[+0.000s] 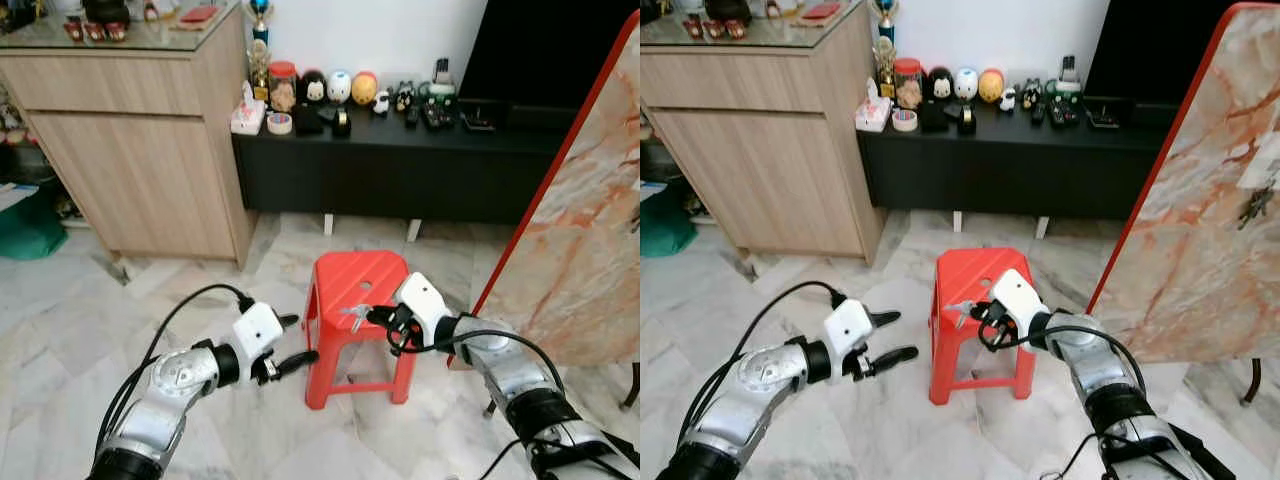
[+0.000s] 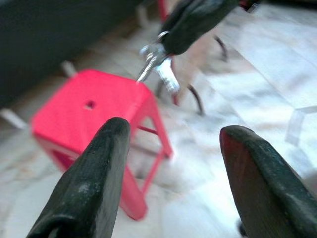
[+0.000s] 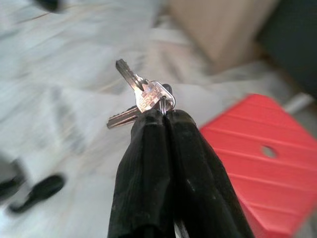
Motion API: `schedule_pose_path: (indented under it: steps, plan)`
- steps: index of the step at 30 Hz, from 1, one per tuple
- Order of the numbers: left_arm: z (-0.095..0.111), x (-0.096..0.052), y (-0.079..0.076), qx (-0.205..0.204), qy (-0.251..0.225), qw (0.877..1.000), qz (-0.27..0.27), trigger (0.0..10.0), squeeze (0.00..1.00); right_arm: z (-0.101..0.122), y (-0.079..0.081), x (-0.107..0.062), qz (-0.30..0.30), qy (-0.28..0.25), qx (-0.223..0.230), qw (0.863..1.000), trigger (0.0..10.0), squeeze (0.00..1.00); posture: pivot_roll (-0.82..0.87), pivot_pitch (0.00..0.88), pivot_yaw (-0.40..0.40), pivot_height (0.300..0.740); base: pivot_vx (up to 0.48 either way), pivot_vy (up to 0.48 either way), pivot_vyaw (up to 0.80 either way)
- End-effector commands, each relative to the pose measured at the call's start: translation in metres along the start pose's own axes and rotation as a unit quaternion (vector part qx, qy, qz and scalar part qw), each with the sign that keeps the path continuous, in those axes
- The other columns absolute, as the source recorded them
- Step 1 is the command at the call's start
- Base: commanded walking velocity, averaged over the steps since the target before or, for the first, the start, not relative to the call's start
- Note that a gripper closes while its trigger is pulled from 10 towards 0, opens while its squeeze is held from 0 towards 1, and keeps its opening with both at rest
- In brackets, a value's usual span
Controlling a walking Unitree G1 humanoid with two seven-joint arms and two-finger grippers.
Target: Hang keys on a hook
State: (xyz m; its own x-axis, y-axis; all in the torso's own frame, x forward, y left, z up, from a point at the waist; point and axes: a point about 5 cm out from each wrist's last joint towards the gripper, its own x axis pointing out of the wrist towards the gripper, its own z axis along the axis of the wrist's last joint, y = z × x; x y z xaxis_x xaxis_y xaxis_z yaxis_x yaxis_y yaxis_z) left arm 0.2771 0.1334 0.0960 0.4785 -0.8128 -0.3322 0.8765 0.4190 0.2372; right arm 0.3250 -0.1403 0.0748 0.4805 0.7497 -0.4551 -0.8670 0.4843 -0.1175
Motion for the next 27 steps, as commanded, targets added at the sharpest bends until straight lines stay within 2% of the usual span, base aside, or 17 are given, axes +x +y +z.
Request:
schedule_pose_path:
  steps: [1, 6, 12, 21, 27]
  plan:
    - [0.009, 0.002, -0.001, 0.020, 0.012, 0.999, -0.032, 10.0, 0.00, 0.006, 0.000, -0.001, 0.029, 0.005, -0.034, 0.999, 10.0, 0.00, 0.09, 0.000, -0.084, 0.740, 0.000, 0.000, 0.00]
    - [0.014, 0.006, 0.001, 0.019, 0.013, 0.999, -0.042, 10.0, 0.00, 0.014, 0.004, 0.001, 0.062, -0.015, -0.038, 0.997, 10.0, 0.00, 0.10, 0.000, -0.090, 0.740, 0.000, 0.000, 0.00]
    - [0.016, 0.008, 0.003, 0.017, 0.019, 0.999, -0.042, 10.0, 0.00, 0.016, 0.011, 0.003, 0.092, -0.015, -0.058, 0.994, 10.0, 0.00, 0.09, 0.000, -0.093, 0.740, 0.000, 0.000, 0.00]
    - [0.016, 0.011, 0.004, -0.020, 0.026, 0.997, -0.067, 10.0, 0.00, 0.021, 0.013, 0.008, 0.103, -0.013, -0.081, 0.991, 10.0, 0.00, 0.10, 0.000, -0.088, 0.740, 0.000, 0.000, 0.00]
    - [0.019, 0.012, 0.012, -0.059, 0.032, 0.995, -0.080, 10.0, 0.00, 0.023, 0.015, 0.011, 0.105, -0.009, -0.096, 0.990, 10.0, 0.00, 0.10, 0.000, -0.081, 0.740, 0.000, 0.000, 0.00]
